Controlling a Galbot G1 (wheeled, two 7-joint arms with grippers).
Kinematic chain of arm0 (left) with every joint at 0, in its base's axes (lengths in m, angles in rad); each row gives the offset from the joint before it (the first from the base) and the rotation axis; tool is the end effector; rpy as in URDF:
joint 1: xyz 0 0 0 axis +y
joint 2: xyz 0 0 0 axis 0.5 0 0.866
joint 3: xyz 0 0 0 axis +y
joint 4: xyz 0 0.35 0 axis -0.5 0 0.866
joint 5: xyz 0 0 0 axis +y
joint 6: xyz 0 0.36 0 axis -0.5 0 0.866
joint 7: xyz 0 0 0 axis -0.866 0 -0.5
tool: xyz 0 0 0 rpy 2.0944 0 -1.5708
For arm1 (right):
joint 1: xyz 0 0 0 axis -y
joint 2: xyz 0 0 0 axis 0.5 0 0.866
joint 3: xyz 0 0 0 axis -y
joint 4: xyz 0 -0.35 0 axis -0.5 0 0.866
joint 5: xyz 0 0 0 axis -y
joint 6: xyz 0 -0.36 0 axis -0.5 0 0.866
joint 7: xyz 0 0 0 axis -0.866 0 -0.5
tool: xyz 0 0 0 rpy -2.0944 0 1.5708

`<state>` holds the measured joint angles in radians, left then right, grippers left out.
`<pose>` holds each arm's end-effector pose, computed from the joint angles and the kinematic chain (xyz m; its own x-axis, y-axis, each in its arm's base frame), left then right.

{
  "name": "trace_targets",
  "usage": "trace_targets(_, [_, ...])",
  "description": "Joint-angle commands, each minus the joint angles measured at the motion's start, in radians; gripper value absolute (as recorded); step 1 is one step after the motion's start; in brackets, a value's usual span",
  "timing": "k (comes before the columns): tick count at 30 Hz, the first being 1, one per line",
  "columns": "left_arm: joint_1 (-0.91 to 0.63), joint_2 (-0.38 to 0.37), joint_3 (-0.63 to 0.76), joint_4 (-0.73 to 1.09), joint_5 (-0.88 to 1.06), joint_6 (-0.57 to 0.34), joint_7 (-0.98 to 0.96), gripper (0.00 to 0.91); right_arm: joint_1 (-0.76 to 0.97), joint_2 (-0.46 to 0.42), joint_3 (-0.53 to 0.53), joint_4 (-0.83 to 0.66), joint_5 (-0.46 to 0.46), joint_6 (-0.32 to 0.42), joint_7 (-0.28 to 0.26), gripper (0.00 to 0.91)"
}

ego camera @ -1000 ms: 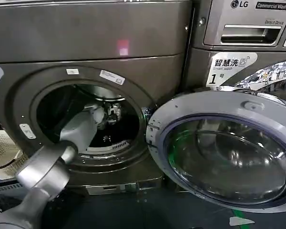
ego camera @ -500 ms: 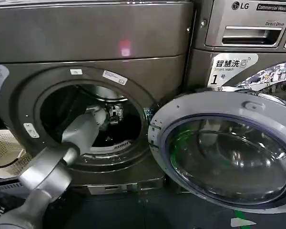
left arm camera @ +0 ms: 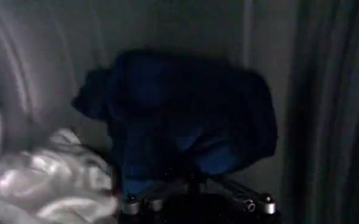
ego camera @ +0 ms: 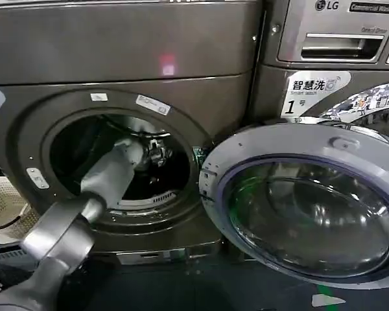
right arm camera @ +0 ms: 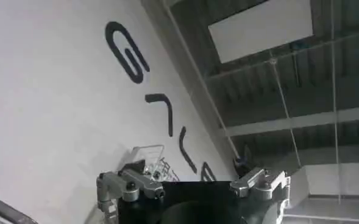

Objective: Grasp the clothes from the dryer.

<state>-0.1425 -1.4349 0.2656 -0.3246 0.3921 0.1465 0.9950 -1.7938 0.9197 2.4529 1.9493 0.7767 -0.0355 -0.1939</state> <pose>0.6760 0.0129 -0.1838 -0.3836 0.2918 0.8762 0.9165 0.2369 0.3224 -0.0744 -0.3807 0.0924 -0.4970 0.4119 -0.7638 0.8318 0.4769 -0.2841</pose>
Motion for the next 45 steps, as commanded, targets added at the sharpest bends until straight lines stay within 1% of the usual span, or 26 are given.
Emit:
trace_targets(1, [0.014,0.006,-0.188,-0.071,-0.194,0.046,-0.124,0.0,0.0,0.001,-0.001,0.001,0.0,0.0,0.0,0.907])
trace_targets(3, [0.038,0.009,-0.234,-0.101,-0.278,0.066,-0.181,0.0,0.001,0.001,-0.003,0.002,0.0,0.0,0.0,0.907])
trace_targets(7, [0.08,0.006,-0.331,-0.131,-0.375,0.068,-0.289,0.0,0.003,0.002,-0.007,0.004,-0.001,0.0,0.0,0.907])
trace_targets(12, [0.161,0.011,-0.377,-0.213,-0.548,0.052,-0.411,0.0,0.007,0.001,-0.017,0.004,-0.006,0.0,0.001,0.907])
trace_targets(14, [0.183,0.01,-0.391,-0.245,-0.613,0.037,-0.463,0.0,0.011,0.001,-0.022,0.006,-0.009,0.0,0.001,0.907])
trace_targets(16, [0.205,0.006,-0.405,-0.264,-0.643,0.004,-0.511,0.0,0.012,0.002,-0.025,0.006,-0.011,0.0,0.001,0.907])
trace_targets(18, [0.238,0.003,-0.42,-0.293,-0.685,-0.043,-0.604,0.0,0.015,0.002,-0.028,0.006,-0.014,0.001,0.001,0.907])
trace_targets(21, [0.289,0.005,-0.426,-0.391,-0.716,-0.091,-0.716,0.0,0.02,0.002,-0.035,0.006,-0.019,0.002,0.001,0.907])
trace_targets(23, [0.313,0.002,-0.444,-0.43,-0.72,-0.124,-0.792,0.0,0.022,0.001,-0.04,0.007,-0.021,0.003,0.001,0.907])
trace_targets(29, [0.408,-0.007,-0.509,-0.609,-0.72,-0.155,-1.002,0.0,0.023,0.001,-0.042,0.004,-0.024,0.007,0.002,0.907])
trace_targets(32, [0.451,-0.018,-0.525,-0.682,-0.684,-0.204,-1.157,0.0,0.023,-0.001,-0.045,0.004,-0.027,0.012,0.005,0.907])
trace_targets(38, [0.572,-0.025,-0.56,-0.805,-0.582,-0.238,-1.278,0.0,0.019,-0.002,-0.041,-0.002,-0.028,0.021,0.014,0.907])
trace_targets(41, [0.643,-0.023,-0.587,-0.85,-0.519,-0.252,-1.301,0.0,0.013,-0.002,-0.041,0.001,-0.014,0.034,0.035,0.907])
trace_targets(45, [0.744,-0.009,-0.596,-0.942,-0.485,-0.244,-1.288,0.0,0.012,-0.003,-0.037,0.001,-0.016,0.042,0.044,0.907])
